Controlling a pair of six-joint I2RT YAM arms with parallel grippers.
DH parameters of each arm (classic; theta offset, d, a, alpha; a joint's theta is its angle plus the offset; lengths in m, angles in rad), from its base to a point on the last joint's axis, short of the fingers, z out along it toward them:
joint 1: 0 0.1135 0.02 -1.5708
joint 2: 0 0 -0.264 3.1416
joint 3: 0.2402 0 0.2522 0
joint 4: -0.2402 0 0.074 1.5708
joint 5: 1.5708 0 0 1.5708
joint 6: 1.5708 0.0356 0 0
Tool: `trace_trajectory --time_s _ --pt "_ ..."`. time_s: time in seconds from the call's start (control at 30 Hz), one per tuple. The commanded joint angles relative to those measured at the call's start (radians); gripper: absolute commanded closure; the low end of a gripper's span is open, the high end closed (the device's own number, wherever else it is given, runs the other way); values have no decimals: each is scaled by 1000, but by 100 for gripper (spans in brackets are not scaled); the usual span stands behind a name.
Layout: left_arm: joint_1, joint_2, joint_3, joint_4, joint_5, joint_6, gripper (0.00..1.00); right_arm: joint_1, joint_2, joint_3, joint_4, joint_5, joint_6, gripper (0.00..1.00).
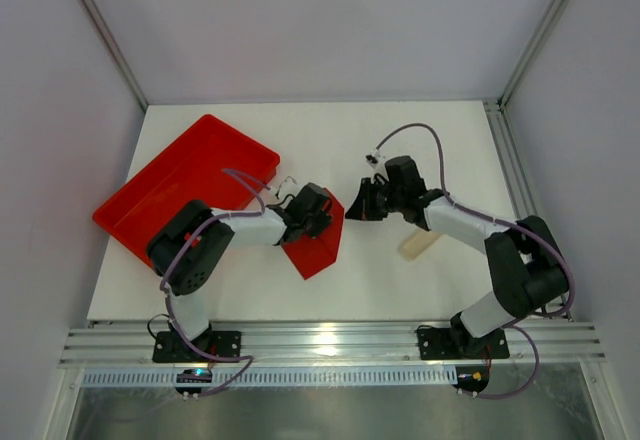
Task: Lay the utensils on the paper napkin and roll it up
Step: Roll the napkin at the center of the board.
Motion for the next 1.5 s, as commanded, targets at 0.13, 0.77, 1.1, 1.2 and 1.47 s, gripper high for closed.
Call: trace_trajectory --time_s 0.13,0.77,1.1,1.2,1.47 --pt "10 19 -8 -50 6 21 100 -92 59 255 -161 29 -164 93" --pt "10 7 6 -106 20 80 100 -111 582 803 -402 -237 -362 65" --pt "0 -3 21 -151 5 63 100 -96 707 849 -441 -269 -378 63" --pt "-11 -4 23 -155 -3 61 100 -94 728 843 -431 -298 -379 62" --pt "-16 -3 18 -160 -5 63 100 -68 762 835 -416 -376 -390 62"
